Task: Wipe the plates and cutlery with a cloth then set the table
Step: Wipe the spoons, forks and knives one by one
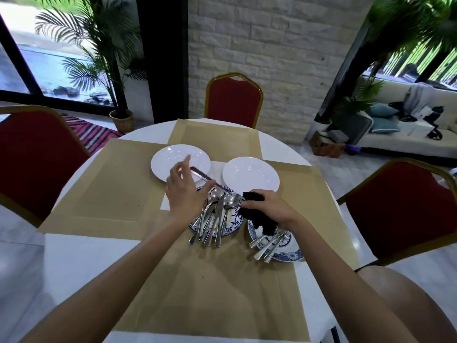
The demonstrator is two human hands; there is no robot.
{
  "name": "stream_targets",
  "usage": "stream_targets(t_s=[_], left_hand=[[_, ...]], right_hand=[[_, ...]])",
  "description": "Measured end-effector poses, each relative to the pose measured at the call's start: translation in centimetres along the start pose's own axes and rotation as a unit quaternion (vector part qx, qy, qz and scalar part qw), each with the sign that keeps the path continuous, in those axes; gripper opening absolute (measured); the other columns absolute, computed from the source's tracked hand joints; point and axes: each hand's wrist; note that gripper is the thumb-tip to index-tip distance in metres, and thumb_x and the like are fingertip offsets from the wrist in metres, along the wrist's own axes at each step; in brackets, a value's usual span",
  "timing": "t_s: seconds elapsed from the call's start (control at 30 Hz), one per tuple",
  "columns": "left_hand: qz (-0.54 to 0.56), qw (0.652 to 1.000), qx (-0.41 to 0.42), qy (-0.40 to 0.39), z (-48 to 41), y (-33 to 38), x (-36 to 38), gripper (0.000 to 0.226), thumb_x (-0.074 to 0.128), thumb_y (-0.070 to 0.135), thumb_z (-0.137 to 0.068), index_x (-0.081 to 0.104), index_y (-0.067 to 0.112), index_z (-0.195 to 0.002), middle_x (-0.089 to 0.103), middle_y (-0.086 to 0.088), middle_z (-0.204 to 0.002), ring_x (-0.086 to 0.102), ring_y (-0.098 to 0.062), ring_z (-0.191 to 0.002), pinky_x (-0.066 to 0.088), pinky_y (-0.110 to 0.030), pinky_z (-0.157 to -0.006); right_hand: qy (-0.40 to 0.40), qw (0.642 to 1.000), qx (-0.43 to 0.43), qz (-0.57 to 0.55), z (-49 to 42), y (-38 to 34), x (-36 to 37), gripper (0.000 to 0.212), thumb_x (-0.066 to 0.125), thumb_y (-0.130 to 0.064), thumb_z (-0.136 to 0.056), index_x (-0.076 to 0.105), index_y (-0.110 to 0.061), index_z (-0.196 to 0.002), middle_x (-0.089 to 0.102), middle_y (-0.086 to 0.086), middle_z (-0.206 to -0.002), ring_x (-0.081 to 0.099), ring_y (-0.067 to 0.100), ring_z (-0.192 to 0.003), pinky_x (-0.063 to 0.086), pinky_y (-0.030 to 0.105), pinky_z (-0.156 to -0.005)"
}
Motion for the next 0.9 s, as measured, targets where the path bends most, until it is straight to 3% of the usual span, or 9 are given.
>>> stream_targets(t_s=[0.1,0.17,0.27,0.4,0.5,0.63,0.7,0.77,0.9], left_hand=[[0.162,0.964,-0.185,-0.098,2.1,1.5,2.0,0.084,0.062,0.051,-0.084,0.020,0.015,-0.148,0.025,-0.012,-0.147,0.030,-0.028,-0.136,0.029,-0.046,-0.108],[0.223,0.942,-0.170,-0.186,3.0,1.6,3.0,0.051,0.057,0.045,-0.090,0.052,0.015,-0.131,0.055,-0.004,-0.130,0.053,-0.022,-0.121,0.042,-0.038,-0.103],[0.270,0.933,-0.154,-0.184,3.4,1.8,3.3,0.021,0.058,0.029,-0.093,0.069,0.013,-0.101,0.071,0.001,-0.097,0.065,-0.014,-0.093,0.048,-0.026,-0.083],[0.298,0.916,-0.201,-0.177,2.9,1.8,3.5,0.017,0.056,0.022,-0.095,0.067,0.010,-0.094,0.068,-0.005,-0.087,0.060,-0.014,-0.078,0.047,-0.029,-0.074],[0.219,0.942,-0.186,-0.172,2.3,1.4,2.7,0.019,0.044,0.024,-0.099,0.058,0.012,-0.096,0.066,-0.007,-0.088,0.058,-0.015,-0.073,0.044,-0.032,-0.068],[0.216,0.941,-0.142,-0.218,2.0,0.4,1.9,0.021,0.036,0.014,-0.101,0.053,0.014,-0.088,0.063,-0.006,-0.081,0.061,-0.016,-0.068,0.049,-0.023,-0.061],[0.191,0.942,-0.124,-0.246,2.2,0.1,1.9,0.019,0.038,0.014,-0.101,0.055,0.012,-0.093,0.061,-0.003,-0.076,0.056,-0.013,-0.061,0.050,-0.024,-0.060],[0.144,0.948,-0.088,-0.268,2.5,0.0,2.1,0.018,0.038,0.017,-0.101,0.054,0.012,-0.095,0.062,0.003,-0.075,0.054,-0.010,-0.057,0.045,-0.018,-0.054],[0.100,0.952,-0.016,-0.290,3.1,0.8,2.7,0.015,0.041,0.018,-0.101,0.055,0.019,-0.096,0.067,0.014,-0.076,0.056,-0.006,-0.053,0.042,-0.013,-0.049]], right_hand=[[0.055,0.995,0.002,-0.078,0.1,0.8,1.7,0.012,0.074,-0.016,-0.083,0.067,-0.010,-0.089,0.068,0.010,-0.079,0.066,0.023,-0.066,0.050,0.030,-0.050],[0.066,0.991,0.009,-0.116,0.1,1.3,2.6,0.014,0.075,-0.015,-0.083,0.068,-0.008,-0.093,0.069,0.012,-0.081,0.068,0.023,-0.069,0.051,0.029,-0.052],[0.067,0.989,0.013,-0.134,0.1,2.2,3.8,0.024,0.074,-0.015,-0.084,0.067,-0.001,-0.101,0.068,0.016,-0.083,0.068,0.026,-0.070,0.051,0.032,-0.050],[0.076,0.989,0.027,-0.125,0.3,3.6,4.7,0.025,0.072,-0.016,-0.086,0.065,-0.001,-0.105,0.069,0.018,-0.088,0.068,0.025,-0.067,0.052,0.032,-0.050],[0.078,0.993,0.046,-0.081,1.0,4.9,4.2,0.022,0.068,-0.017,-0.089,0.063,-0.006,-0.107,0.069,0.018,-0.095,0.069,0.025,-0.069,0.055,0.035,-0.053],[0.197,0.975,0.034,-0.095,1.8,5.2,3.0,0.024,0.065,-0.020,-0.091,0.056,-0.017,-0.113,0.062,0.008,-0.110,0.066,0.015,-0.081,0.054,0.022,-0.055],[0.266,0.962,-0.002,-0.063,1.4,4.8,2.1,0.028,0.064,-0.022,-0.092,0.054,-0.021,-0.118,0.062,0.001,-0.112,0.063,0.009,-0.087,0.052,0.015,-0.061],[0.294,0.953,-0.077,0.001,0.9,4.2,1.4,0.032,0.063,-0.028,-0.088,0.055,-0.027,-0.119,0.063,-0.001,-0.113,0.064,0.016,-0.096,0.056,0.030,-0.079],[0.240,0.906,-0.273,0.216,0.4,3.1,1.2,0.039,0.064,-0.016,-0.086,0.058,-0.019,-0.124,0.057,0.001,-0.116,0.055,0.013,-0.105,0.048,0.032,-0.091]])
Point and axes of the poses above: each hand's wrist, its own z-axis away from the middle knuckle, its own x-axis out of the palm, y = z × x
